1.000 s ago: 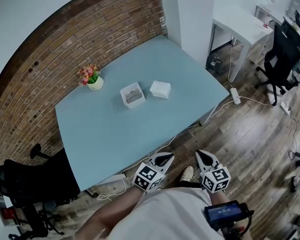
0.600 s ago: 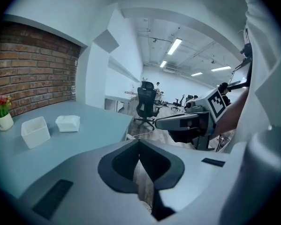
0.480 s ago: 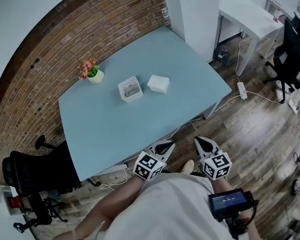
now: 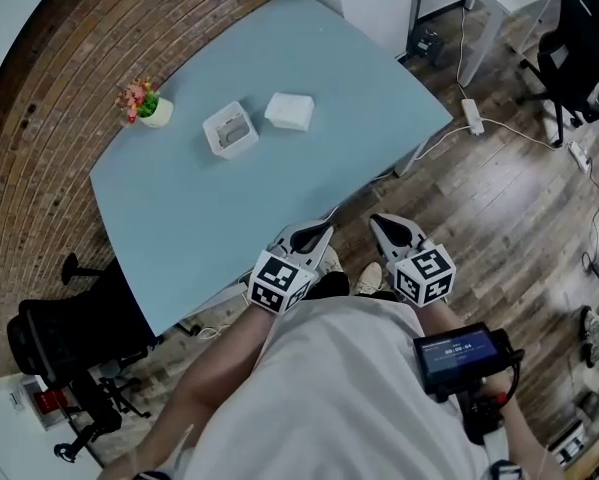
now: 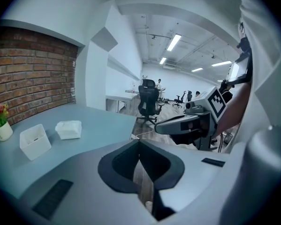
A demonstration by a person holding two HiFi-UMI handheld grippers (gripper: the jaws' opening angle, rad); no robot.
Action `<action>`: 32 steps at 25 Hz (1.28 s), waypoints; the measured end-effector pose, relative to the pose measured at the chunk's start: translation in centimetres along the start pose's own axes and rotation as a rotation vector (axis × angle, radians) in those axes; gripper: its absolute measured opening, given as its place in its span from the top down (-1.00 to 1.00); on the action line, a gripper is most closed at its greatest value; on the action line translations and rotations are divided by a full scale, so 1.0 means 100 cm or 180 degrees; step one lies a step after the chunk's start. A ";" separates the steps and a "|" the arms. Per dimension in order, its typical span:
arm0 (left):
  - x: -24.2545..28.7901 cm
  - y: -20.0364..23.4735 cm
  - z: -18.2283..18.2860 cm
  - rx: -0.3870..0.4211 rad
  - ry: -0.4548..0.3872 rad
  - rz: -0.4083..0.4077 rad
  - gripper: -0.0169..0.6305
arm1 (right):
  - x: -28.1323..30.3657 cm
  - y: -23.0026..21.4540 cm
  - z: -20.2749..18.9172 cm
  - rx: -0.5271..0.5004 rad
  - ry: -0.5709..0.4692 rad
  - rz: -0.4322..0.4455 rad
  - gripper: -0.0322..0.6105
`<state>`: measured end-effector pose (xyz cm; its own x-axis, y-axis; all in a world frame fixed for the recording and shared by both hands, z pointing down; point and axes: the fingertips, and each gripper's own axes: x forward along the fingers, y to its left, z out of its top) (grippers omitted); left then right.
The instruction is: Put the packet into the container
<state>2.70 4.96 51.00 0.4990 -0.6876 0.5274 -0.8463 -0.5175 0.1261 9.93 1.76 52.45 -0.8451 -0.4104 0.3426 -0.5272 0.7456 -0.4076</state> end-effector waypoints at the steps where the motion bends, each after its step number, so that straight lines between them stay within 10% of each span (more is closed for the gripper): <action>1: 0.001 0.003 0.001 -0.0003 -0.0008 -0.0007 0.91 | 0.004 0.000 0.001 -0.0010 0.0015 0.0002 0.87; 32: -0.010 0.108 -0.012 -0.0169 -0.0124 -0.0140 0.91 | 0.095 0.001 0.041 -0.0182 0.0147 -0.0278 0.87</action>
<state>-7.20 0.65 52.80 0.5419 -0.6848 0.4873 -0.8317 -0.5205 0.1934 1.44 -4.17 52.22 -0.7905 -0.4514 0.4139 -0.5917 0.7373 -0.3259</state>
